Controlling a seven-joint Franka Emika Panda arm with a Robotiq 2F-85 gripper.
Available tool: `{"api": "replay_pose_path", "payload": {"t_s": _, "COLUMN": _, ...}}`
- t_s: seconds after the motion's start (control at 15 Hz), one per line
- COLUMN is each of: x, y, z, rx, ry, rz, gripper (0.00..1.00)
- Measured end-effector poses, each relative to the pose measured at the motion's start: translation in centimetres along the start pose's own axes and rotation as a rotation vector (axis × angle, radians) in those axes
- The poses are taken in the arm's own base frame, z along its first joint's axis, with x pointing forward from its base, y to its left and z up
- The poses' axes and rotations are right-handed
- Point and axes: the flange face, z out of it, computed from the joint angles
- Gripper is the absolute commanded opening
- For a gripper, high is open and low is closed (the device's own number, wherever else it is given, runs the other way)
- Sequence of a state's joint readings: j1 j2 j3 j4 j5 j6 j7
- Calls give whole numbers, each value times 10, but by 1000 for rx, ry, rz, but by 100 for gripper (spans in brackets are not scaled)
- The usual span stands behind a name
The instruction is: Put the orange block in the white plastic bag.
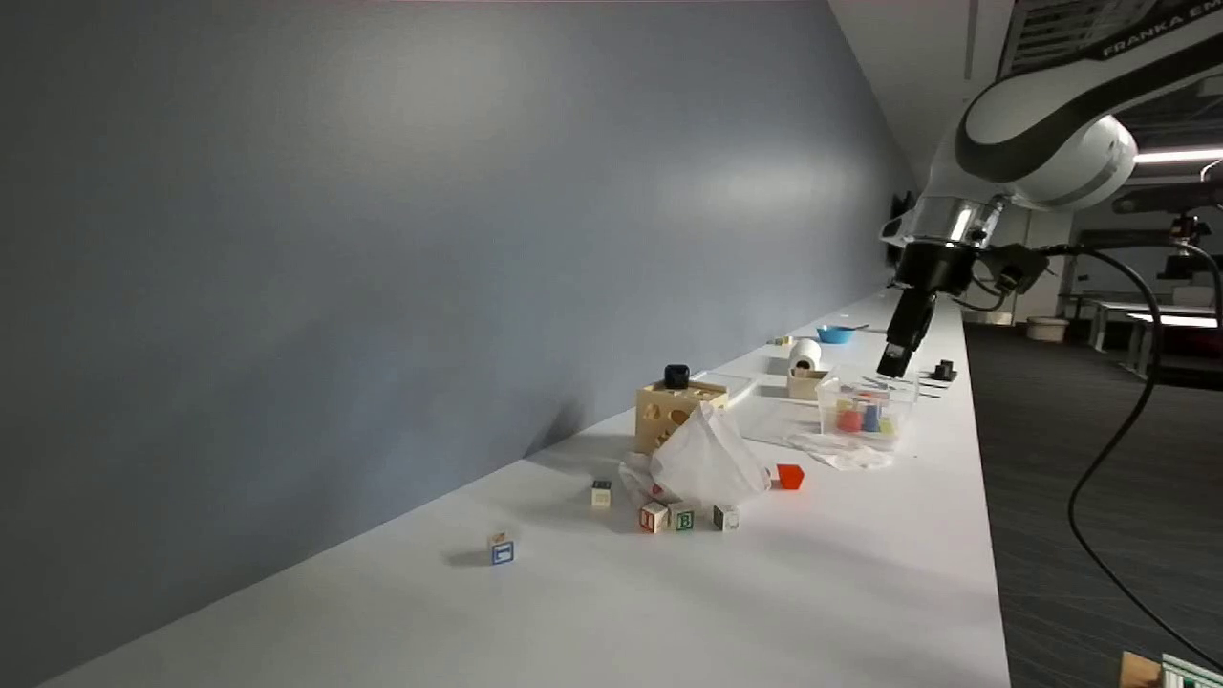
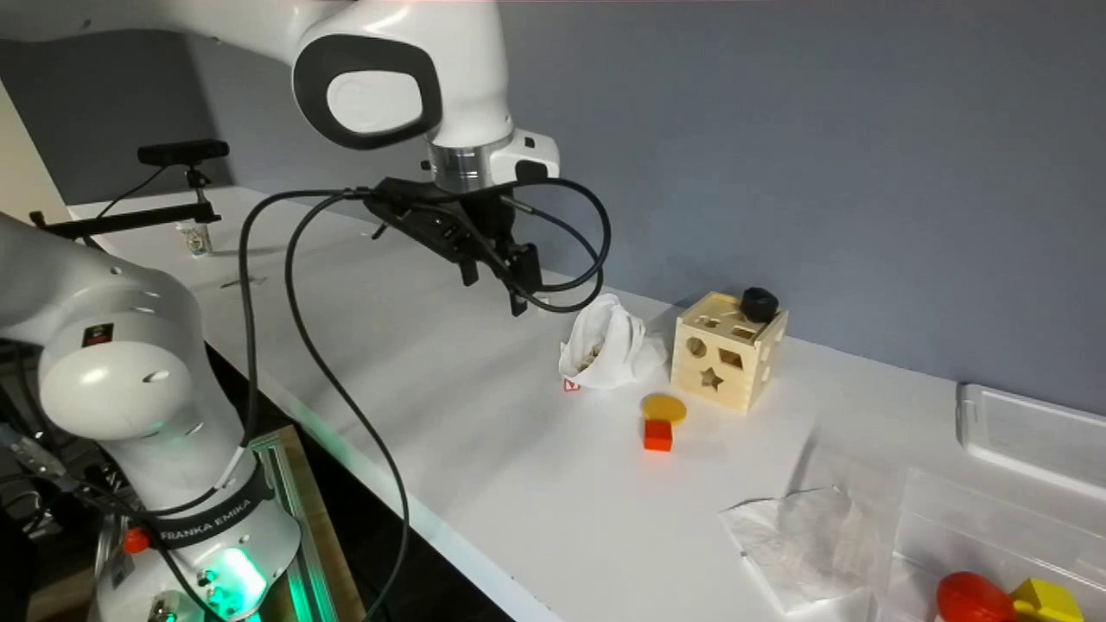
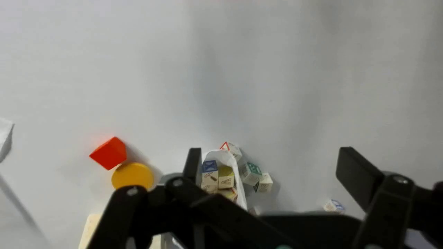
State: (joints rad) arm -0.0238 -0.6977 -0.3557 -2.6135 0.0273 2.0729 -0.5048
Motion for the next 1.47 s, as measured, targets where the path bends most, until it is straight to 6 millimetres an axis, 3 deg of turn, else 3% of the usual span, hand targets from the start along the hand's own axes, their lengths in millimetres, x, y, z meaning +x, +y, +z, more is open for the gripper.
{"api": "replay_pose_path", "payload": {"t_s": 0.27, "x": 18, "y": 22, "z": 17, "rx": -111, "ry": 124, "rz": 11, "gripper": 100}}
{"api": "replay_pose_path", "payload": {"t_s": 0.6, "x": 31, "y": 59, "z": 80, "rx": -178, "ry": 148, "rz": -73, "gripper": 100}}
{"api": "replay_pose_path", "payload": {"t_s": 0.87, "x": 39, "y": 86, "z": 121, "rx": -84, "ry": 97, "rz": -214, "gripper": 100}}
{"api": "replay_pose_path", "payload": {"t_s": 1.2, "x": 54, "y": 110, "z": 125, "rx": 47, "ry": 73, "rz": -312, "gripper": 100}}
{"api": "replay_pose_path", "payload": {"t_s": 1.47, "x": 59, "y": 108, "z": 124, "rx": 20, "ry": 72, "rz": -340, "gripper": 100}}
